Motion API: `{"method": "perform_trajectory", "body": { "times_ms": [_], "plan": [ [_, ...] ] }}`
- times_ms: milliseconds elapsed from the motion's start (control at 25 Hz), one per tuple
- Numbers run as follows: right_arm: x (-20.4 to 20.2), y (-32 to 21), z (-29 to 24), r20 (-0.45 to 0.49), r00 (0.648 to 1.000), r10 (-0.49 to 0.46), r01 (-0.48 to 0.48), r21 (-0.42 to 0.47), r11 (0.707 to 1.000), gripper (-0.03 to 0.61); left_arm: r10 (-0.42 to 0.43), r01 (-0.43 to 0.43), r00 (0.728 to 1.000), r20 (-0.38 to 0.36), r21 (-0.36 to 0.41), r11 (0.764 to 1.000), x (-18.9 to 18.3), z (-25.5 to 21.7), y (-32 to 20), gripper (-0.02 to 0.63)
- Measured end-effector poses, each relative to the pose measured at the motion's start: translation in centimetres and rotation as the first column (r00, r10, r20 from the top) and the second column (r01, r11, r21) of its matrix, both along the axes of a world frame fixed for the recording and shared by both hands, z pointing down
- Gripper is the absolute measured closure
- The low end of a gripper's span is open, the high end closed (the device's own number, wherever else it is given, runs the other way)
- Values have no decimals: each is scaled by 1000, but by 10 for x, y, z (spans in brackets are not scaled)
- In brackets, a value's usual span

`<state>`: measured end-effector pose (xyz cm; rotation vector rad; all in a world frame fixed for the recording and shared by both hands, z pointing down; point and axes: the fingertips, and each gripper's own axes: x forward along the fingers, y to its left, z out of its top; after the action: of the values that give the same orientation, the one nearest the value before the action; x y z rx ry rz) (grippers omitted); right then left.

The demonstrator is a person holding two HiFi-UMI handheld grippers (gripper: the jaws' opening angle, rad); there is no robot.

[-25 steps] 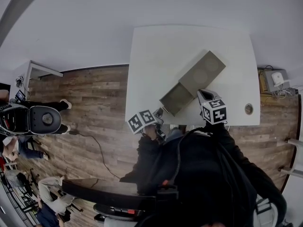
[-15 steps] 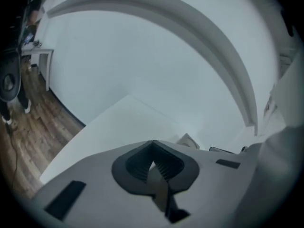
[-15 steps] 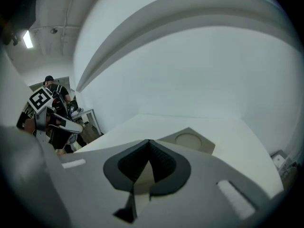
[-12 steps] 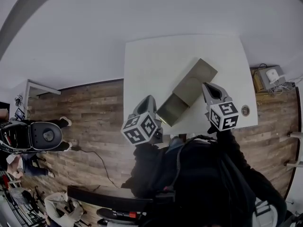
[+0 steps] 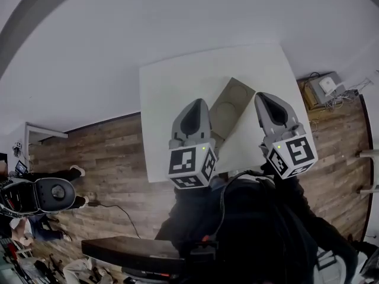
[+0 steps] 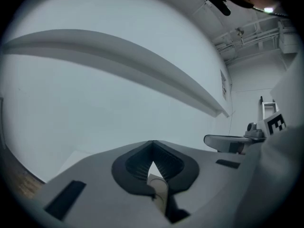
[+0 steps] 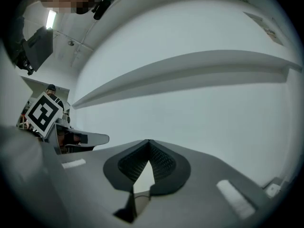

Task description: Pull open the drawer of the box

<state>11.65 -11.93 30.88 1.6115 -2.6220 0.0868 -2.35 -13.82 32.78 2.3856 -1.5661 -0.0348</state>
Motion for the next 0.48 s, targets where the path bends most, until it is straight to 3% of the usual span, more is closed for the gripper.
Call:
{"method": "perform_trajectory", "body": {
  "times_ms": [480],
  "plan": [
    [14, 1, -8, -9, 999, 40, -40, 24, 999, 584, 59, -59, 997, 45, 13, 998, 24, -6, 1, 612]
  ]
}}
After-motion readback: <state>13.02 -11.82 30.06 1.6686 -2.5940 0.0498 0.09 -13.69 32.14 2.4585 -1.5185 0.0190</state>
